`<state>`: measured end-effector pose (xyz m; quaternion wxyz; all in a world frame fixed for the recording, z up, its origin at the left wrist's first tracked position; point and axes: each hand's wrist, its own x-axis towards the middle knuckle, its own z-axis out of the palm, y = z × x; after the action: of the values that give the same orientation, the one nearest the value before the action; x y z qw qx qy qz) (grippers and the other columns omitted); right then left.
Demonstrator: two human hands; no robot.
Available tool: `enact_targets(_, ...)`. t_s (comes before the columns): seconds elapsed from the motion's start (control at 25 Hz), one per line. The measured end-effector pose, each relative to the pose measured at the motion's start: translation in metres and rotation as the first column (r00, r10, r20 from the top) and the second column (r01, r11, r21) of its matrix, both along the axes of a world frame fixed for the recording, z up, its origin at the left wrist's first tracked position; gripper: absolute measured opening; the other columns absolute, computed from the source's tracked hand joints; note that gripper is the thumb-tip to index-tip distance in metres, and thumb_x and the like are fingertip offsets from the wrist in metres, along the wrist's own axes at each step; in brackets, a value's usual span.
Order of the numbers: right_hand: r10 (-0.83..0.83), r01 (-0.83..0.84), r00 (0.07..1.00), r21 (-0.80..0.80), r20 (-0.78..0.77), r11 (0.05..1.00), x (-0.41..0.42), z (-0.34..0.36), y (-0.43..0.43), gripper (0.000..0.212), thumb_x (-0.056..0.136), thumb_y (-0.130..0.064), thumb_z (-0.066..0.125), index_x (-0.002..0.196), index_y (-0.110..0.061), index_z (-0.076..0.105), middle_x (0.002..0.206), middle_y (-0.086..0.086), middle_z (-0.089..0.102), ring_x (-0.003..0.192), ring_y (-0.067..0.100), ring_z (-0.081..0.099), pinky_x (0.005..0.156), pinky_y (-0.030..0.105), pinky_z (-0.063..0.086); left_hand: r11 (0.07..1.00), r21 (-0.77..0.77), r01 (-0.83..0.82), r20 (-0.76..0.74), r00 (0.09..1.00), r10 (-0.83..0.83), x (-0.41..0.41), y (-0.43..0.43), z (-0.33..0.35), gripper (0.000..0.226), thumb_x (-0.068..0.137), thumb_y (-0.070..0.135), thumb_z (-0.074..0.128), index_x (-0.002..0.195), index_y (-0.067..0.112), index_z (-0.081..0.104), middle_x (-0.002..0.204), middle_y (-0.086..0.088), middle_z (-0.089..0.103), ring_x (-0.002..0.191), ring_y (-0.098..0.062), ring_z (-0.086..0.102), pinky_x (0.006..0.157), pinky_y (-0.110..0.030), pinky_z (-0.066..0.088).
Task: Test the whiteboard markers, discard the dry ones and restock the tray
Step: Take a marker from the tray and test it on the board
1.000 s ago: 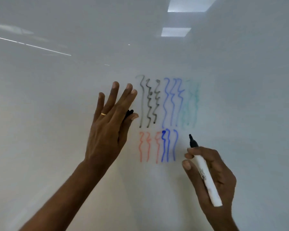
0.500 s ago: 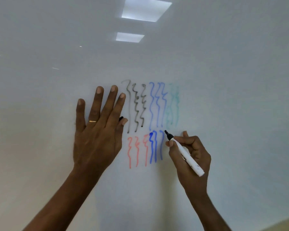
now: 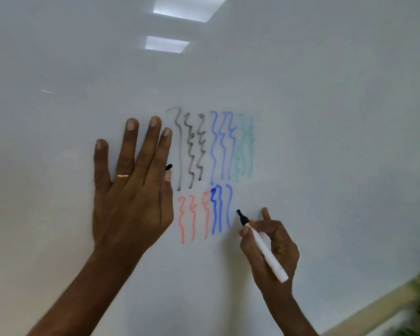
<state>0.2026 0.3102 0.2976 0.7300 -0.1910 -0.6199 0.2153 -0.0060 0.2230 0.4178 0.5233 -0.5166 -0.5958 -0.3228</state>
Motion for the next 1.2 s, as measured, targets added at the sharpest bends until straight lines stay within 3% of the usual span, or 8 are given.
enact_targets(0.12, -0.153, 0.130, 0.980, 0.172, 0.129, 0.976, 0.009, -0.023, 0.007, 0.014, 0.081, -0.010, 0.073, 0.092, -0.013, 0.064, 0.085, 0.002, 0.067, 0.097, 0.024, 0.071, 0.111, 0.051, 0.045, 1.000, 0.013, 0.000, -0.007, 1.000, 0.000, 0.000, 0.001, 0.000, 0.057, 0.109, 0.022, 0.032, 0.162, 0.014, 0.014, 0.170, -0.004, 0.013, 0.157, -0.027, 0.009, 0.126, -0.057, 0.007)
enact_targets(0.28, 0.005, -0.005, 1.000, -0.021, -0.008, 1.000, 0.015, 0.007, -0.004, 0.007, 0.083, -0.008, 0.075, 0.086, -0.011, 0.069, 0.079, 0.004, 0.076, 0.102, 0.036, 0.073, 0.116, 0.042, 0.041, 1.000, 0.022, 0.000, -0.011, 1.000, 0.000, -0.001, 0.002, -0.002, 0.056, 0.110, 0.024, 0.032, 0.162, 0.014, 0.013, 0.170, -0.003, 0.011, 0.157, -0.027, 0.009, 0.126, -0.057, 0.008)
enact_targets(0.44, -0.030, 0.029, 0.999, 0.114, 0.012, 0.993, 0.005, 0.060, -0.002, 0.007, 0.089, -0.002, 0.072, 0.090, -0.007, 0.067, 0.081, 0.004, 0.074, 0.077, 0.025, 0.072, 0.116, 0.046, 0.039, 0.999, 0.039, 0.034, -0.005, 0.999, -0.034, -0.002, 0.001, -0.002, 0.056, 0.110, 0.027, 0.035, 0.161, 0.011, 0.018, 0.169, -0.004, 0.015, 0.157, -0.026, 0.012, 0.126, -0.056, 0.010)
enact_targets(0.56, -0.289, 0.245, 0.953, 0.327, 0.093, 0.913, 0.003, 0.048, 0.016, 0.008, 0.084, -0.002, 0.073, 0.089, -0.001, 0.067, 0.085, -0.002, 0.067, 0.078, 0.021, 0.066, 0.111, 0.051, 0.045, 0.997, 0.071, 0.042, -0.008, 0.999, -0.042, -0.002, 0.002, -0.003, 0.055, 0.110, 0.028, 0.038, 0.160, 0.010, 0.023, 0.168, -0.004, 0.019, 0.156, -0.026, 0.016, 0.126, -0.055, 0.012)
enact_targets(0.68, -0.299, 0.277, 0.954, 0.281, 0.037, 0.919, 0.005, 0.025, 0.022, 0.012, 0.082, -0.006, 0.071, 0.090, -0.009, 0.062, 0.084, -0.003, 0.061, 0.081, 0.021, 0.065, 0.108, 0.055, 0.046, 0.995, 0.077, 0.061, -0.006, 0.998, -0.061, -0.003, 0.003, -0.004, 0.055, 0.110, 0.029, 0.038, 0.160, 0.010, 0.024, 0.168, -0.004, 0.020, 0.156, -0.027, 0.016, 0.126, -0.055, 0.011)
enact_targets(0.84, -0.373, 0.289, 0.909, 0.363, 0.186, 0.886, 0.014, -0.020, 0.023, 0.007, 0.076, -0.002, 0.067, 0.075, 0.004, 0.065, 0.083, -0.006, 0.057, 0.091, 0.007, 0.064, 0.099, 0.060, 0.051, 0.993, 0.090, 0.076, -0.016, 0.997, -0.075, -0.004, 0.005, -0.006, 0.055, 0.110, 0.030, 0.039, 0.159, 0.010, 0.025, 0.167, -0.004, 0.022, 0.156, -0.027, 0.016, 0.125, -0.057, 0.014)
enact_targets(1.04, -0.134, 0.130, 0.990, 0.088, 0.040, 0.988, 0.019, 0.022, 0.008, 0.007, 0.089, -0.011, 0.068, 0.085, -0.006, 0.064, 0.077, 0.010, 0.071, 0.090, 0.028, 0.074, 0.108, 0.041, 0.048, 0.988, 0.127, 0.090, -0.028, 0.996, -0.087, -0.005, 0.005, -0.007, 0.053, 0.110, 0.030, 0.043, 0.158, 0.010, 0.031, 0.166, -0.004, 0.026, 0.155, -0.028, 0.021, 0.124, -0.057, 0.018)
enact_targets(1.2, -0.127, 0.123, 0.992, 0.150, 0.015, 0.981, 0.009, 0.050, 0.016, 0.008, 0.090, -0.011, 0.068, 0.089, -0.004, 0.065, 0.076, 0.015, 0.068, 0.084, 0.021, 0.073, 0.108, 0.051, 0.047, 0.983, 0.146, 0.112, -0.041, 0.993, -0.108, -0.008, 0.005, -0.008, 0.050, 0.109, 0.029, 0.046, 0.155, 0.012, 0.038, 0.164, -0.004, 0.030, 0.154, -0.028, 0.024, 0.124, -0.056, 0.019)
